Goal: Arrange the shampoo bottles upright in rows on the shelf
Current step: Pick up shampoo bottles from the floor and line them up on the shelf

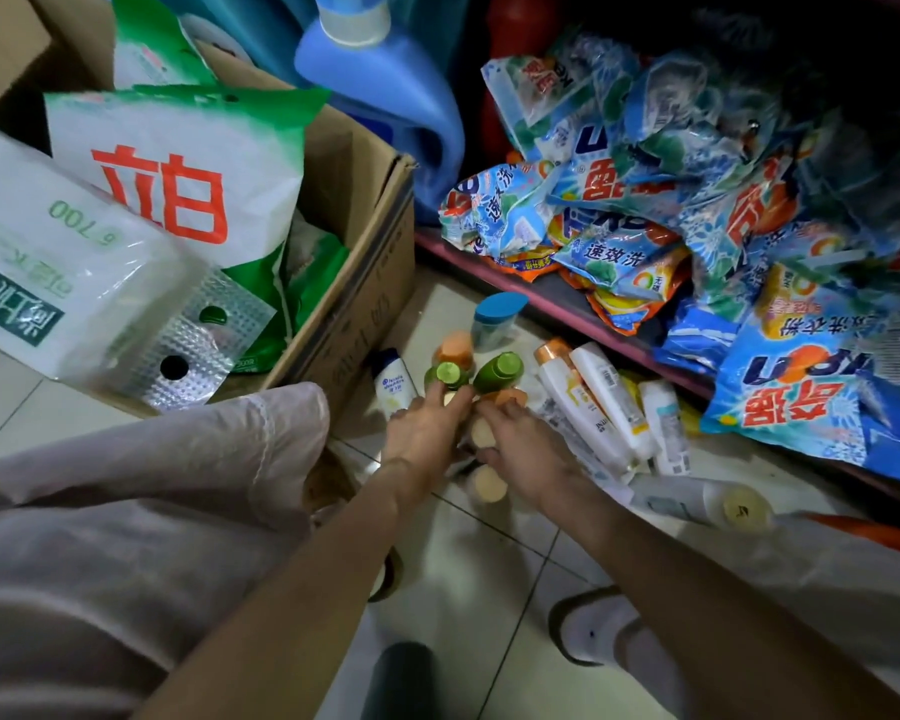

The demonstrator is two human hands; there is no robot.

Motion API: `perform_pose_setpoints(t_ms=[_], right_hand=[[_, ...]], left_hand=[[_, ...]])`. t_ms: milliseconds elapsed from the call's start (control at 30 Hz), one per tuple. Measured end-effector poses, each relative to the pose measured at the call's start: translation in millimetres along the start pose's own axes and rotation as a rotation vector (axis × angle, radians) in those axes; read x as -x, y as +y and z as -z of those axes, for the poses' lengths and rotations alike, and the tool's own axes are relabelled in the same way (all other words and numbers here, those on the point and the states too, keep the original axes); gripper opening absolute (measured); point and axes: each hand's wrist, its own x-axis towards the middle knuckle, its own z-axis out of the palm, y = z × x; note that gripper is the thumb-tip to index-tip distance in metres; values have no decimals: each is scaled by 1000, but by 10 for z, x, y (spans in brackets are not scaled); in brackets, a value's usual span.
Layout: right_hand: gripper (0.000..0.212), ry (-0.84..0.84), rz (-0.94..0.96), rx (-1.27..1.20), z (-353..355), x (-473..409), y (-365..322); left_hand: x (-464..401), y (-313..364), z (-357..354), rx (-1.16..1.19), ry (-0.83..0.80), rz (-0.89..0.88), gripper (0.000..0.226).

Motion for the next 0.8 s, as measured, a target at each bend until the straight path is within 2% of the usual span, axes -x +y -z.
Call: perform_pose_setpoints(t_ms=[133, 333, 500, 667, 733, 800], right_hand=[[51, 15, 16, 34, 45, -2, -3], [53, 110, -33, -179, 370, 352, 217], [45, 361, -56, -407, 914, 891, 311], [38, 608, -33, -680, 1603, 1608, 327], [35, 709, -9, -824, 1887, 1921, 276], [29, 792, 34, -1006, 2168, 2198, 234]], left_hand=[[-20, 30, 62, -43, -9, -9, 60], [80, 96, 327, 43, 26, 10, 54], [263, 282, 806, 114, 98, -37, 47], [539, 517, 1608, 50, 204, -278, 41], [702, 584, 1931, 153, 285, -322, 38], [870, 625, 2178, 385, 395, -328, 34]])
